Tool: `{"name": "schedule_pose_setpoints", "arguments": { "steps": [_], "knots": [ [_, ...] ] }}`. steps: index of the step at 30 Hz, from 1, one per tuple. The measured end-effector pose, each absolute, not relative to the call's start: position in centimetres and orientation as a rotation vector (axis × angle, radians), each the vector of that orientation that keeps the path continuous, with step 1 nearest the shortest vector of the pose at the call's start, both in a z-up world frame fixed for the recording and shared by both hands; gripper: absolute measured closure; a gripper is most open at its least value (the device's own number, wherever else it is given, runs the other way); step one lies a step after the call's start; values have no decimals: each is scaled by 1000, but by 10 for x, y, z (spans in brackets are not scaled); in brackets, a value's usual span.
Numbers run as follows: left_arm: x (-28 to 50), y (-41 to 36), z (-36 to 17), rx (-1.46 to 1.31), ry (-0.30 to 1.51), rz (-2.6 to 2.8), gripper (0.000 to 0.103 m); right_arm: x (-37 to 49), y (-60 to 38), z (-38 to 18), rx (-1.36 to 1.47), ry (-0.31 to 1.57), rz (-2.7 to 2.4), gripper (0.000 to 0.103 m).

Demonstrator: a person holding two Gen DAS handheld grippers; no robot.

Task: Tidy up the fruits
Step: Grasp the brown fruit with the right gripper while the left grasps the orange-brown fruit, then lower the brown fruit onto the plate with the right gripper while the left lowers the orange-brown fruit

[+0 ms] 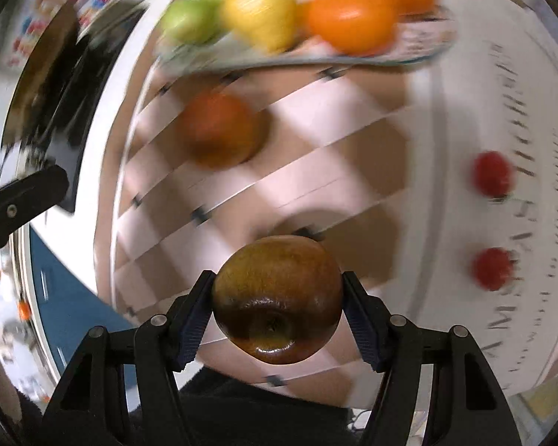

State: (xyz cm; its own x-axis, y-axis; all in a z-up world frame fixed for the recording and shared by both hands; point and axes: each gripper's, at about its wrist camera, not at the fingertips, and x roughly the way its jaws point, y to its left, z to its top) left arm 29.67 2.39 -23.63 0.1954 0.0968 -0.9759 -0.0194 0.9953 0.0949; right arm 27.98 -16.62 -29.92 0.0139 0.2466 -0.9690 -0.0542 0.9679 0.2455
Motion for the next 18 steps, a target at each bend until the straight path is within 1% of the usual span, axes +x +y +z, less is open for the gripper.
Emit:
{"name": "schedule_pose_setpoints", "arguments": {
  "steps": [6, 11, 13, 15, 16, 17, 18],
  "knots": [
    [343, -22, -263, 12, 1450, -74, 1, 300, -212, -301, 204, 1529, 141, 34],
    [364, -54, -298, 79, 1525, -135, 3, 307, -222, -306, 236, 1534, 125, 33],
    [368, -63, -309, 100, 1539, -157, 14, 307, -221, -310, 247, 1543, 129, 33],
    [371, -67, -316, 110, 1551, -164, 40, 306, -225, -313, 253, 1537, 132, 33],
    [371, -67, -319, 120, 1553, -155, 44, 308, -225, -313, 255, 1538, 133, 33],
    [372, -66, -320, 131, 1543, -143, 51, 307, -229, -311, 262, 1540, 132, 33],
    [373, -64, -319, 113, 1533, -147, 52, 307, -230, -312, 269, 1541, 132, 33]
  ]
}}
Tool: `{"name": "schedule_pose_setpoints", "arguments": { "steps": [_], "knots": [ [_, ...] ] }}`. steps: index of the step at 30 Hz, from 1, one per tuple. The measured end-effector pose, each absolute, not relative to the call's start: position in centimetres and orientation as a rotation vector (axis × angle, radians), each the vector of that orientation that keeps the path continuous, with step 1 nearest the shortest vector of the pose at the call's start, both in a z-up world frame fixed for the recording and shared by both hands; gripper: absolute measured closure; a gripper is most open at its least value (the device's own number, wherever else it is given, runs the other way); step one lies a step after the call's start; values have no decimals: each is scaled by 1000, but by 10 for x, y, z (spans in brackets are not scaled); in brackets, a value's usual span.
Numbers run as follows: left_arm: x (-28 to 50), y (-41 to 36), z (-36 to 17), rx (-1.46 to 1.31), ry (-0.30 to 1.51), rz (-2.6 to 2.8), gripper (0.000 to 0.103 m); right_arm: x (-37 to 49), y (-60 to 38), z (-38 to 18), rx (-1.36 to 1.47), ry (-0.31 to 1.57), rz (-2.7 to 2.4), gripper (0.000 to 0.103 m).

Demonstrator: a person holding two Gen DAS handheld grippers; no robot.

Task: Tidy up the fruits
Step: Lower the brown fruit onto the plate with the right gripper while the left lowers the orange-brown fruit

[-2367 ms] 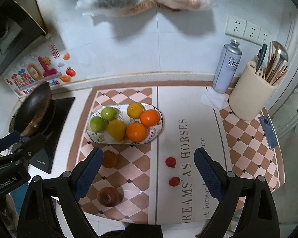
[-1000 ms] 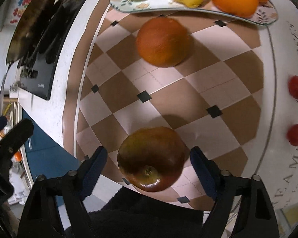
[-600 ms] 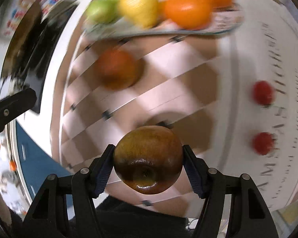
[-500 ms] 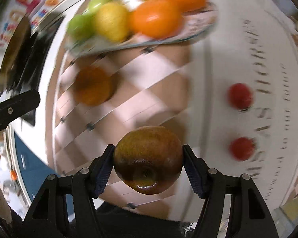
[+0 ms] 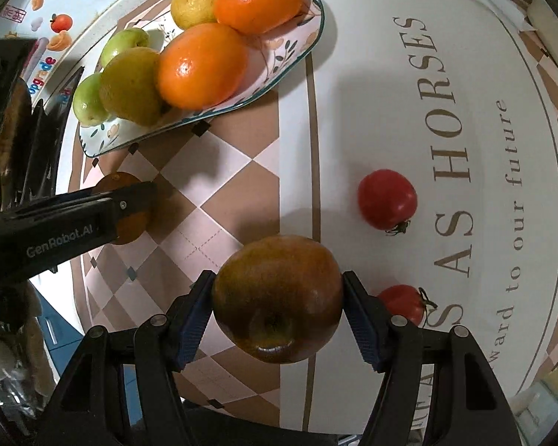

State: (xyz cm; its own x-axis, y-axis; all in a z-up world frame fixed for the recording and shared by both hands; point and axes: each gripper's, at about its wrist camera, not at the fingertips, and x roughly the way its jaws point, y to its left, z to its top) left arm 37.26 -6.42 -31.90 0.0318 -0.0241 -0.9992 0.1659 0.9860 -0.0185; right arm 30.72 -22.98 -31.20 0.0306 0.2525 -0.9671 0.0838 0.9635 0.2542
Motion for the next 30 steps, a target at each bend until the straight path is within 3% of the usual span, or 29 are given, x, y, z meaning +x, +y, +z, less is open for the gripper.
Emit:
{"name": "schedule_pose_setpoints", "arguments": {
  "steps": [9, 16, 24, 30],
  "knots": [
    [364, -37, -310, 39, 1509, -117, 52, 311, -216, -312, 185, 1532, 167, 33],
    [360, -11, -261, -90, 1440, -130, 52, 329, -221, -288, 361, 1518, 248, 34],
    [401, 33, -209, -294, 1368, -136, 52, 425, -190, -214, 339, 1360, 358, 34],
    [452, 49, -214, -316, 1372, -60, 52, 496, -154, -210, 205, 1355, 362, 34]
  ]
}}
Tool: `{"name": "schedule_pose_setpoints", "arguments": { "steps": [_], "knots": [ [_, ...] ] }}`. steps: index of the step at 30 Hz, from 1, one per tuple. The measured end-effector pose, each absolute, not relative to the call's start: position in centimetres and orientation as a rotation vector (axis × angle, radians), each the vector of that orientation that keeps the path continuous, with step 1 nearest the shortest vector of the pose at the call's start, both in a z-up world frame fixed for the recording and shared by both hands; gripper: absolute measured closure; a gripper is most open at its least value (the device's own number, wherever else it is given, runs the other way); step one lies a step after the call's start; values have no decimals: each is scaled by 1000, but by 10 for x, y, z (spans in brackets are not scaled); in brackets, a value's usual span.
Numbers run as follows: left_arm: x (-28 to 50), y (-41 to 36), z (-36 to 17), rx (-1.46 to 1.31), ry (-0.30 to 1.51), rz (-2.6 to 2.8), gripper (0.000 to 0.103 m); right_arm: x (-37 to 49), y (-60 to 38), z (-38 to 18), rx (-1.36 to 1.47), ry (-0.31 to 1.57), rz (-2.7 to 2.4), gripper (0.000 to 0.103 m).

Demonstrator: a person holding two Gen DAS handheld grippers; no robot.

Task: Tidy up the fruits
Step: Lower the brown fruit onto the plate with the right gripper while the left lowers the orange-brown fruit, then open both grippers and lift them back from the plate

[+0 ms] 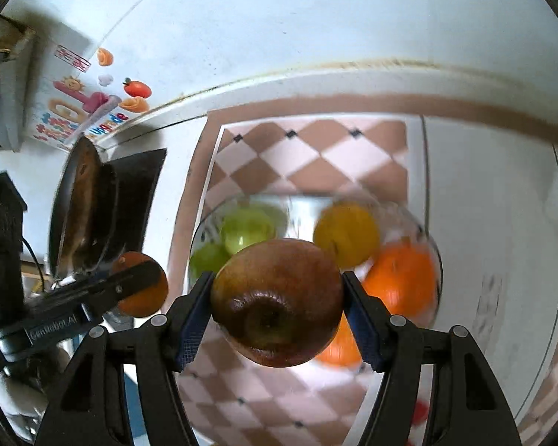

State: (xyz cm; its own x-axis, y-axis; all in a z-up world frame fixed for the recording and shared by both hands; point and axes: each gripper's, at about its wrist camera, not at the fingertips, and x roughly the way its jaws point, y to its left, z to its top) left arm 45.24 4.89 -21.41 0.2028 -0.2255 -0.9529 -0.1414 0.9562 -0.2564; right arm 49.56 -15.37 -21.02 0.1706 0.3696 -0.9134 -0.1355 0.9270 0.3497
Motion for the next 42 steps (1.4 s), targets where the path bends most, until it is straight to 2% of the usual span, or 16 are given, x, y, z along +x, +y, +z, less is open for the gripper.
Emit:
{"name": "schedule_pose_setpoints", "arguments": {
  "steps": [10, 17, 18, 26, 28, 29, 30, 32, 35, 38, 42],
  "knots": [
    [530, 61, -270, -302, 1518, -21, 52, 520, -130, -244, 99, 1429, 396, 33],
    [534, 57, -285, -275, 1559, -29, 51, 522, -118, -253, 35, 1466, 400, 31],
    [534, 56, -286, -276, 1569, -37, 51, 522, -118, -252, 21, 1462, 395, 27],
    [533, 54, -290, -283, 1599, -63, 50, 517, -124, -253, 60, 1474, 383, 24],
    [532, 55, -287, -285, 1590, -63, 45, 514, -126, -250, 67, 1475, 367, 15],
    [531, 55, -284, -288, 1579, -64, 39, 513, -126, -248, 63, 1472, 355, 13],
    [530, 56, -281, -288, 1572, -67, 29, 510, -128, -245, 51, 1457, 340, 12],
    [528, 56, -274, -278, 1549, -66, 20, 504, -132, -239, 35, 1435, 314, 11],
    [519, 58, -261, -232, 1514, -39, 18, 493, -139, -233, 21, 1409, 271, 8],
    [503, 56, -249, -171, 1465, -18, 7, 482, -146, -227, -7, 1379, 218, 8],
    [475, 53, -242, -162, 1431, -24, 6, 459, -163, -222, -28, 1351, 149, 8]
  ]
}}
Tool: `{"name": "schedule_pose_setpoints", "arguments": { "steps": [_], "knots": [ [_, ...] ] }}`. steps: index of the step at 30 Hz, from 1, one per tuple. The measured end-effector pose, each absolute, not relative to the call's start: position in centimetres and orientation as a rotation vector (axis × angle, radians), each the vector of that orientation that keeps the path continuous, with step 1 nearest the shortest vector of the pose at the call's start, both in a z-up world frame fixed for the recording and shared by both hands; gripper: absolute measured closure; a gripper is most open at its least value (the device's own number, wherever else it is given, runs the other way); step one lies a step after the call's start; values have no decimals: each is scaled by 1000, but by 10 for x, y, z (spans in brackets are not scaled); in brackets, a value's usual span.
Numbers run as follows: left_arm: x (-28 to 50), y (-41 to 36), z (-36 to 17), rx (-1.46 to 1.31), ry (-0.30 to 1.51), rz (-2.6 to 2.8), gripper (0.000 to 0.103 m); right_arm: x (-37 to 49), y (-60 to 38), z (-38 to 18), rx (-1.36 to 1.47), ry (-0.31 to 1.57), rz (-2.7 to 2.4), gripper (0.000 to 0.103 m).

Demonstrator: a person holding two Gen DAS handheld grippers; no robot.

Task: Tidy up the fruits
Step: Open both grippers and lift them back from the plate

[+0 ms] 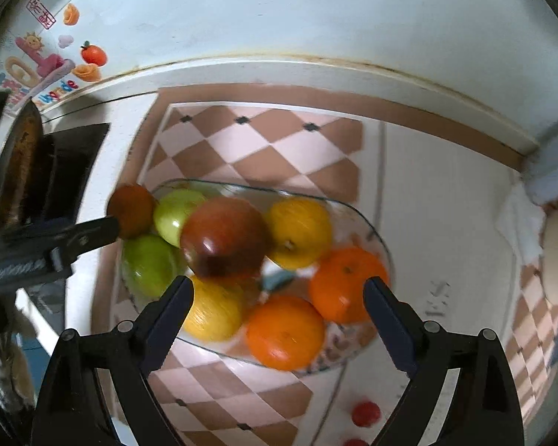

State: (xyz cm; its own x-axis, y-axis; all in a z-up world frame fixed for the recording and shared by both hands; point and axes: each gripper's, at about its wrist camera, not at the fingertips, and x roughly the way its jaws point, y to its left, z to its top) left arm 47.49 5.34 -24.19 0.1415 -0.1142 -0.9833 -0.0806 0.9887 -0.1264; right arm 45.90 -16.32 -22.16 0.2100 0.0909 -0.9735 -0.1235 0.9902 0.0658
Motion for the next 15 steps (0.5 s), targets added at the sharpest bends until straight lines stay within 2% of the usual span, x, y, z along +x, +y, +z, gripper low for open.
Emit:
{"name": "schedule_pose_setpoints", "arguments": {
  "steps": [9, 15],
  "knots": [
    [417, 36, -229, -68, 1335, 24, 6, 406, -186, -213, -13, 1326, 69, 8],
    [385, 26, -201, -39, 1243, 23, 6, 377, -190, -194, 5, 1281, 46, 8]
  ]
}}
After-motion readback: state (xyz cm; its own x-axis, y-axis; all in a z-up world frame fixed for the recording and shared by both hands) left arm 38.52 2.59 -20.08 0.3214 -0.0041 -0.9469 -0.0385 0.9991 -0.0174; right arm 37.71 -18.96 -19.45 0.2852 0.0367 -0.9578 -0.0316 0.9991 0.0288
